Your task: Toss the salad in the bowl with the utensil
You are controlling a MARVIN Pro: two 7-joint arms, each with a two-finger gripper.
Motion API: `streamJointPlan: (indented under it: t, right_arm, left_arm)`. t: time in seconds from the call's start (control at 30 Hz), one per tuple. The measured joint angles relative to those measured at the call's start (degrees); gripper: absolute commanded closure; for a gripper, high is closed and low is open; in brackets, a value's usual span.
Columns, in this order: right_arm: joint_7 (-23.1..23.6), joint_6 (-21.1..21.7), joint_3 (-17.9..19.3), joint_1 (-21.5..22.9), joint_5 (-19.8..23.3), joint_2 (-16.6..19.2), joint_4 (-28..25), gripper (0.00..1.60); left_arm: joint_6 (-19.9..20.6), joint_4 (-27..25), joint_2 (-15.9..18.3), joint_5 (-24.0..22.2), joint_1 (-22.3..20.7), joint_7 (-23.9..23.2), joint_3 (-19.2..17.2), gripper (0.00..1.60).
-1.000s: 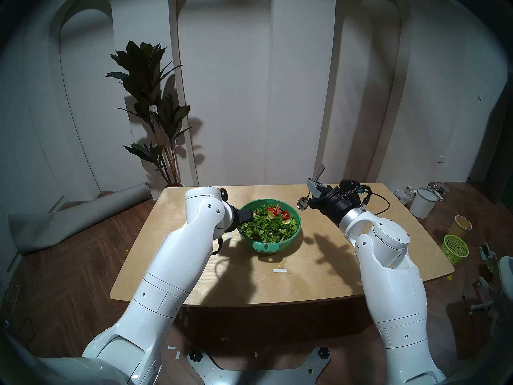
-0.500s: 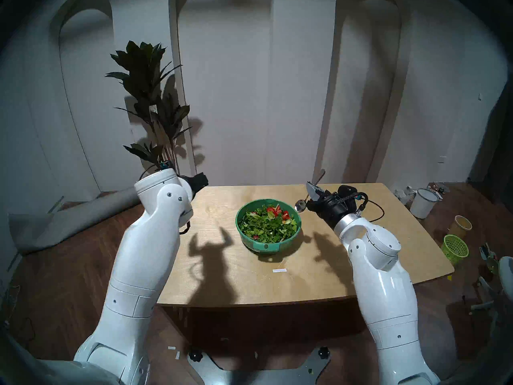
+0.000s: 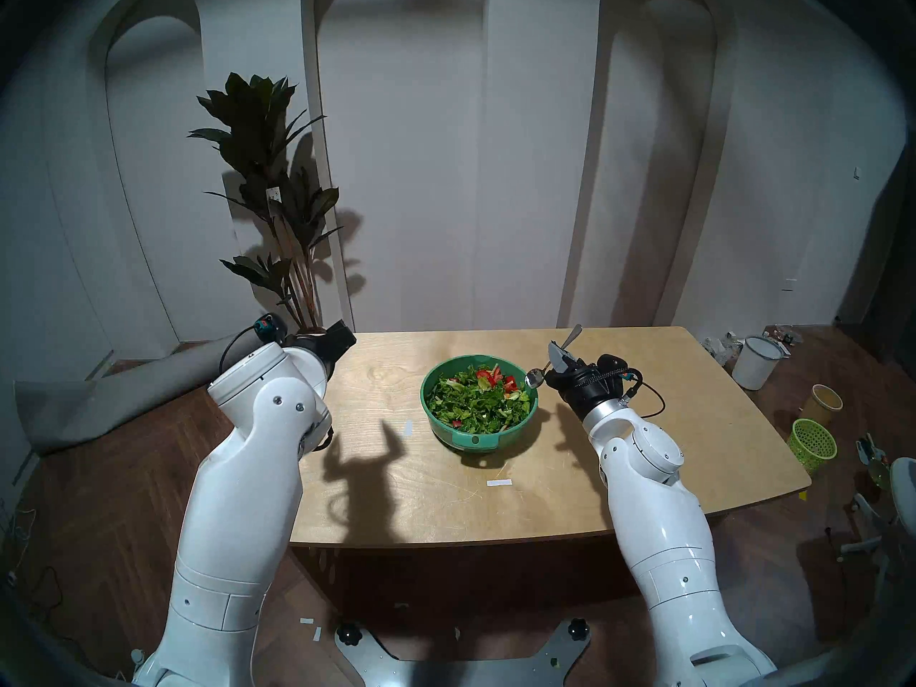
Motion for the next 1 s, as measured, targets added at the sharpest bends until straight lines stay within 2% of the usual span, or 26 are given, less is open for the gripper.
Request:
streamJointPlan:
  t: [0.13,0.3,0.63,0.77,1.0]
  right_arm:
    - [1.32,-3.23,0.44,0.80,0.67,-0.32,3.68,1.60]
    - [2.55,-5.33,0.49,1.00,1.10,-0.63,6.30,1.60]
    - [3.27,-6.50,0.15,0.95,1.49,-1.25,7.61,1.60]
    - [2.06,-6.50,-0.35,0.90,1.14,-1.55,8.31,1.60]
    - [-3.00,-4.65,-1.37,0.32,-0.81,-2.36,9.07,1.60]
  left_arm:
    - [-1.66,-0.48,0.43,0.73,1.58,-1.50,0.00,0.00]
    - [-2.80,-0.73,0.80,1.34,2.67,-2.65,0.01,0.00]
    - [-3.79,-0.81,1.18,1.86,3.22,-3.62,0.02,0.00]
    - [-3.99,-0.83,1.27,1.94,3.22,-3.81,0.04,0.00]
    - [-4.17,-0.85,1.38,2.01,3.22,-3.92,0.06,0.00]
